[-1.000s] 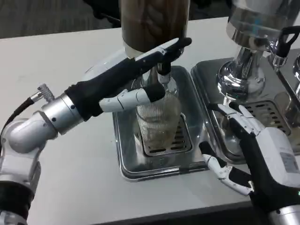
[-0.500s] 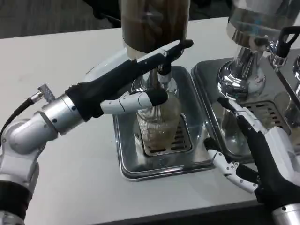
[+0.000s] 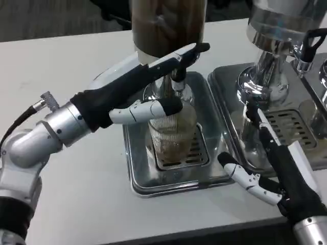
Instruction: Grasp the cup under the faucet to collect the drink, then remove the cup.
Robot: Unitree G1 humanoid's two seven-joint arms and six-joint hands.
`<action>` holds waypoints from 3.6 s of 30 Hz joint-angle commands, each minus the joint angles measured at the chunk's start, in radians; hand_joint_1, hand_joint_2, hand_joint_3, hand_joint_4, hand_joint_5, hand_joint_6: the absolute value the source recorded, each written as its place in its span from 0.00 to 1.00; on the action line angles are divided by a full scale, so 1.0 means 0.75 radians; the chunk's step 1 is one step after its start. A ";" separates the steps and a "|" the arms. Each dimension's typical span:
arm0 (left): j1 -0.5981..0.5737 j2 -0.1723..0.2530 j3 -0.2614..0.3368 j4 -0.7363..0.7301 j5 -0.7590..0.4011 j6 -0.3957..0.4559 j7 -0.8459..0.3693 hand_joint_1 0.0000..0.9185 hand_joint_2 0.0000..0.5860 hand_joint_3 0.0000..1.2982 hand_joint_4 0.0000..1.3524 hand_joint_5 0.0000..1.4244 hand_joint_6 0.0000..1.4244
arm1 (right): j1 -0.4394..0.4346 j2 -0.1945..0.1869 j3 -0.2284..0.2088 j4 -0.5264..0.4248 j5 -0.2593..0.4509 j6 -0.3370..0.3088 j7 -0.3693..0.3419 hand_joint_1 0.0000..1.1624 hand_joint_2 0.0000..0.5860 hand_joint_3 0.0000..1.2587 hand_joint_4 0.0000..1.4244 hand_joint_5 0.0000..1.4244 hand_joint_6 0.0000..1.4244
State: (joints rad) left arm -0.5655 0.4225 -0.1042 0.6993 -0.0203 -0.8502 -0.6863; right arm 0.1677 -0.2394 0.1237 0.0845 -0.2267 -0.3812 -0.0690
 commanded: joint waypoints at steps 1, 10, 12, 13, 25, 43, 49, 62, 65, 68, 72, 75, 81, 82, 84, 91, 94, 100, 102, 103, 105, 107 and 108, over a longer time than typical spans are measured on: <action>-0.008 0.023 -0.030 0.022 0.046 0.001 -0.025 0.00 0.16 0.07 0.00 0.03 0.00 | -0.046 0.008 -0.022 0.058 0.040 -0.049 0.037 0.47 0.42 0.01 0.01 0.00 0.03; -0.006 0.029 -0.023 0.019 0.040 -0.001 -0.021 0.00 0.17 0.07 0.00 0.03 0.00 | -0.173 0.000 -0.012 0.200 0.095 -0.098 0.155 0.50 0.39 0.00 0.00 0.00 0.00; -0.006 0.031 -0.022 0.019 0.040 -0.002 -0.020 0.00 0.17 0.07 0.00 0.03 0.00 | -0.201 -0.004 -0.009 0.229 0.100 -0.104 0.186 0.51 0.39 0.00 0.00 0.00 0.00; -0.007 0.032 -0.021 0.018 0.040 -0.002 -0.019 0.00 0.17 0.07 0.00 0.04 0.00 | -0.210 -0.004 -0.009 0.240 0.102 -0.107 0.197 0.51 0.38 0.00 0.00 0.00 0.00; 0.003 0.038 -0.016 0.007 0.029 -0.001 -0.020 0.00 0.18 0.07 0.00 0.04 0.00 | -0.280 -0.001 -0.019 0.323 0.100 -0.127 0.253 0.51 0.36 0.00 0.00 0.00 0.00; 0.023 0.048 -0.011 -0.017 0.005 0.015 -0.030 0.00 0.18 0.08 0.00 0.04 0.01 | -0.395 0.028 -0.014 0.449 0.127 -0.110 0.283 0.50 0.37 0.00 0.00 0.00 0.00; 0.034 0.053 -0.006 -0.037 -0.004 0.028 -0.034 0.00 0.18 0.08 0.00 0.04 0.01 | -0.426 0.042 -0.017 0.486 0.131 -0.113 0.299 0.49 0.38 0.00 0.00 0.00 0.00; 0.050 0.056 -0.001 -0.075 -0.025 0.057 -0.043 0.00 0.18 0.08 0.00 0.05 0.02 | -0.453 0.047 -0.015 0.511 0.138 -0.113 0.316 0.48 0.40 0.00 0.00 0.00 0.00; 0.052 0.058 -0.001 -0.080 -0.025 0.060 -0.044 0.00 0.18 0.08 0.00 0.05 0.02 | -0.456 0.050 -0.016 0.515 0.143 -0.111 0.318 0.48 0.40 0.00 0.00 0.00 0.00; 0.053 0.060 -0.001 -0.083 -0.024 0.063 -0.044 0.00 0.18 0.08 0.00 0.05 0.02 | -0.461 0.054 -0.015 0.522 0.146 -0.109 0.318 0.48 0.40 0.00 0.00 0.00 0.00; 0.054 0.062 -0.001 -0.083 -0.024 0.067 -0.044 0.00 0.18 0.08 0.00 0.05 0.02 | -0.468 0.057 -0.015 0.530 0.147 -0.109 0.320 0.48 0.40 0.00 0.00 0.00 0.00; 0.055 0.062 -0.001 -0.082 -0.024 0.067 -0.043 0.00 0.17 0.08 0.00 0.05 0.02 | -0.473 0.058 -0.016 0.535 0.148 -0.108 0.324 0.48 0.40 0.00 0.00 0.00 0.00; 0.057 0.063 -0.002 -0.085 -0.017 0.064 -0.039 0.00 0.17 0.08 0.00 0.05 0.02 | -0.484 0.059 -0.019 0.544 0.152 -0.105 0.334 0.48 0.41 0.00 0.00 0.00 0.00; 0.058 0.063 -0.002 -0.085 -0.017 0.064 -0.038 0.00 0.17 0.08 0.00 0.05 0.02 | -0.486 0.060 -0.020 0.545 0.153 -0.104 0.336 0.48 0.41 0.00 0.00 0.00 0.00; 0.057 0.065 -0.002 -0.083 -0.012 0.061 -0.036 0.00 0.17 0.08 0.00 0.05 0.02 | -0.491 0.060 -0.020 0.550 0.153 -0.104 0.338 0.48 0.41 0.00 0.00 0.00 0.00; 0.059 0.070 -0.002 -0.088 -0.010 0.060 -0.036 0.00 0.17 0.08 0.00 0.05 0.02 | -0.521 0.064 -0.017 0.576 0.153 -0.110 0.344 0.47 0.42 0.00 0.00 0.00 0.00; 0.060 0.071 -0.001 -0.088 -0.011 0.061 -0.036 0.00 0.17 0.08 0.00 0.05 0.02 | -0.534 0.066 -0.016 0.589 0.154 -0.111 0.348 0.47 0.42 0.00 0.00 0.00 0.00; 0.063 0.073 0.000 -0.091 -0.013 0.064 -0.037 0.00 0.17 0.08 0.00 0.05 0.02 | -0.545 0.072 -0.017 0.610 0.152 -0.118 0.350 0.47 0.42 0.00 0.00 0.00 0.00; 0.064 0.074 0.000 -0.094 -0.012 0.063 -0.036 0.00 0.17 0.08 0.00 0.05 0.02 | -0.548 0.074 -0.017 0.615 0.154 -0.121 0.350 0.47 0.42 0.00 0.00 0.00 0.00; 0.065 0.075 0.000 -0.095 -0.011 0.063 -0.036 0.00 0.17 0.09 0.00 0.05 0.02 | -0.549 0.075 -0.018 0.618 0.154 -0.121 0.351 0.47 0.42 0.00 0.00 0.00 0.00; 0.068 0.073 0.000 -0.098 -0.017 0.070 -0.038 0.00 0.17 0.09 0.00 0.05 0.02 | -0.552 0.076 -0.017 0.622 0.153 -0.122 0.351 0.47 0.42 0.00 0.00 0.00 0.00; 0.070 0.073 0.003 -0.100 -0.019 0.072 -0.037 0.00 0.17 0.09 0.00 0.05 0.02 | -0.553 0.076 -0.016 0.621 0.151 -0.122 0.351 0.47 0.42 0.00 0.00 0.00 0.00; 0.071 0.072 0.004 -0.101 -0.021 0.073 -0.037 0.00 0.17 0.09 0.00 0.05 0.02 | -0.553 0.077 -0.016 0.620 0.151 -0.122 0.351 0.47 0.42 0.00 0.00 0.00 0.00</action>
State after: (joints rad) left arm -0.5365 0.4570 -0.0951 0.6286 -0.0424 -0.8061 -0.6913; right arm -0.2309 -0.1848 0.1188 0.5436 -0.1231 -0.4563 0.1896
